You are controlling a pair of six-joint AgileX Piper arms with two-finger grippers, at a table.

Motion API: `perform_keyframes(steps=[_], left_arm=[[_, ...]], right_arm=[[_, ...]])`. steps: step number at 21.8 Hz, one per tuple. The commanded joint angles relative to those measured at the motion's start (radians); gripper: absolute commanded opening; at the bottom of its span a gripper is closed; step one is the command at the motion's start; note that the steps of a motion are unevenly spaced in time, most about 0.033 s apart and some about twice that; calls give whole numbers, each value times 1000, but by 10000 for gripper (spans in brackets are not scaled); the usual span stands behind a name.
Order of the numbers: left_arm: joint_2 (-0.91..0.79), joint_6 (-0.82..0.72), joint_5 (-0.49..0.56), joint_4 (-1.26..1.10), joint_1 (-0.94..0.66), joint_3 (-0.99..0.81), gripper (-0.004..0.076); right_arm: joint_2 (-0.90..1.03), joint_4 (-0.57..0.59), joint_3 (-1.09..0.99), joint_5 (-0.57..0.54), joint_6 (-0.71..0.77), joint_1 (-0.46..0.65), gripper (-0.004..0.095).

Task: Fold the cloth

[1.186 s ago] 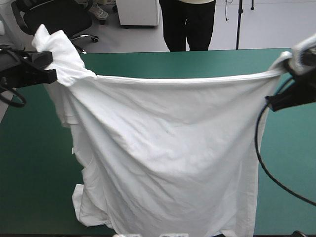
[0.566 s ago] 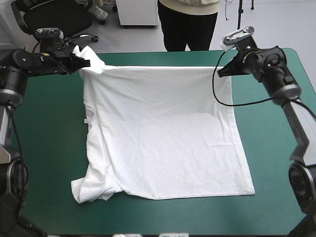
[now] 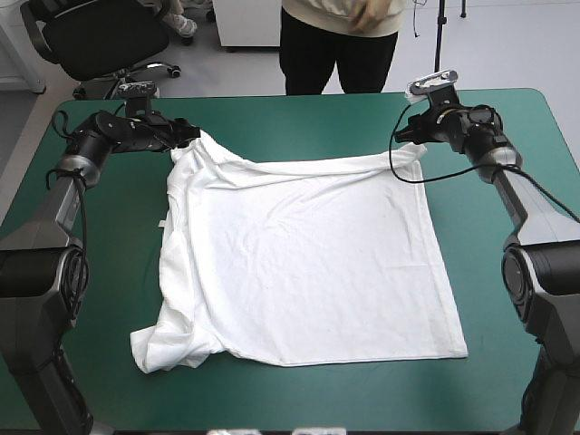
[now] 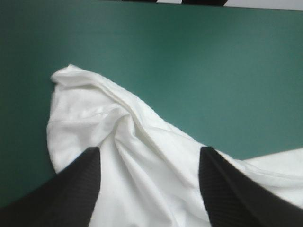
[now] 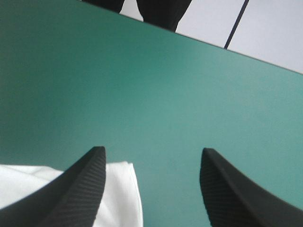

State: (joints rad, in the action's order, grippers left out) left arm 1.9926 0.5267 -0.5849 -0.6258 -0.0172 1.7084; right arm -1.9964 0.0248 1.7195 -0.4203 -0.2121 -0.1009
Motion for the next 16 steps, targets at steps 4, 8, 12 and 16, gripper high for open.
perform_keyframes(steps=[4, 8, 12, 16], left_arm=[[-169, -24, -139, 52, 7, 25, 449], [-287, -96, -482, 167, 7, 22, 412], [-438, -192, -556, 220, 7, -101, 412], [-684, -230, -522, 179, 8, -390, 412]], right_arm=[[144, -7, 69, -66, -19, 11, 542], [290, -67, 59, -212, -72, 9, 509], [458, -151, 6, -295, -84, 9, 504], [588, -188, -51, -442, -86, 9, 499]])
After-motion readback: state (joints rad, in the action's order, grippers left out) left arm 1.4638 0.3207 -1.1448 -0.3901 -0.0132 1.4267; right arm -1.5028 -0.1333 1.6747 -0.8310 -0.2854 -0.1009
